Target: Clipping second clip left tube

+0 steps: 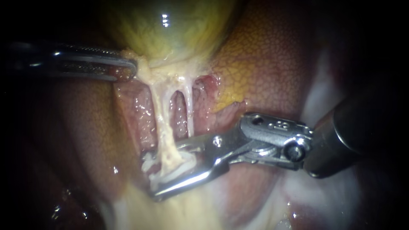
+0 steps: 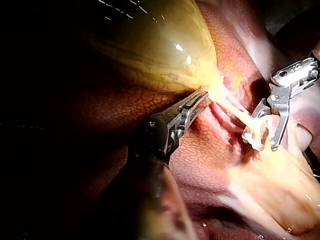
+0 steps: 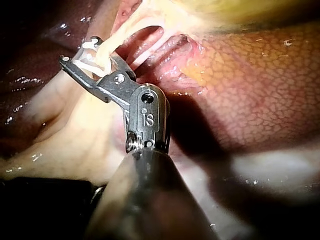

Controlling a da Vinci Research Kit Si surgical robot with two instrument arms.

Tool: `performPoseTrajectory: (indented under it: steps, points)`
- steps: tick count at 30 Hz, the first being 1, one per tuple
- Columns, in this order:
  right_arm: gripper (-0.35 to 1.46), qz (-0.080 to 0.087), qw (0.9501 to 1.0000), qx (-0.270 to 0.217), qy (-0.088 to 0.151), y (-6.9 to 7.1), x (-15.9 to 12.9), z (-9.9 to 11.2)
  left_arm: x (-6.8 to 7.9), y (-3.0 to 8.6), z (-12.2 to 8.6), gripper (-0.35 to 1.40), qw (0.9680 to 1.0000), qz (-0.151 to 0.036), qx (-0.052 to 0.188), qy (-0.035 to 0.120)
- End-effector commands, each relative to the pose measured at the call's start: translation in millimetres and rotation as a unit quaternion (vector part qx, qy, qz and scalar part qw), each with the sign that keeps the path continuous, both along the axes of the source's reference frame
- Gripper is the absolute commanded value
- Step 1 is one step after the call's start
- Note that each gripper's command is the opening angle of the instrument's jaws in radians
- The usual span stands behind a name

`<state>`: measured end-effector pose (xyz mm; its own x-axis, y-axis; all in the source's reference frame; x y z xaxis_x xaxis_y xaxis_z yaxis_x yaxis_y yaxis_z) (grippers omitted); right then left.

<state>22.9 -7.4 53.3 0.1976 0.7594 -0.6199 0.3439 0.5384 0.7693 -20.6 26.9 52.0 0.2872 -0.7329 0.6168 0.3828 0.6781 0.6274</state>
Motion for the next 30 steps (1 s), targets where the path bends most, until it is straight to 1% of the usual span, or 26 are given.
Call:
performPoseTrajectory:
  steps: [1,3,7,14,15,16,20,25,30]
  points:
    - [0.31,0.001,1.0,0.0,0.0,0.1,0.1,0.0,0.0,0.0,0.0,-0.35,1.0,0.0,0.0,0.0]
    - [0.27,0.001,1.0,0.0,-0.001,0.2,0.3,0.0,0.0,0.0,0.0,-0.35,1.0,0.0,0.0,0.0]
    - [0.08,0.002,1.0,0.0,-0.001,0.4,0.3,0.2,0.0,0.0,0.0,-0.35,1.0,0.0,0.0,0.0]
    - [-0.14,0.0,1.0,0.003,-0.001,0.5,0.4,0.3,0.0,0.0,0.0,-0.35,1.0,0.0,0.0,0.0]
    - [-0.2,0.0,1.0,0.003,-0.001,0.5,0.4,0.3,0.0,0.0,0.0,-0.35,1.0,0.0,0.0,0.0]
    - [-0.33,0.0,1.0,0.003,-0.001,0.5,0.4,0.3,0.0,0.0,0.0,-0.35,1.0,0.0,0.0,0.0]
    - [-0.35,-0.001,1.0,0.009,-0.003,0.7,0.6,0.5,0.0,0.0,0.0,-0.35,1.0,0.0,0.0,0.0]
    - [-0.35,-0.006,0.9999,0.01,-0.001,0.5,0.9,0.7,0.0,0.0,0.0,-0.35,1.0,0.0,0.0,0.0]
    - [-0.35,-0.007,0.9999,0.01,-0.001,0.5,0.9,0.7,0.0,0.0,0.0,-0.35,1.0,0.0,0.0,0.0]
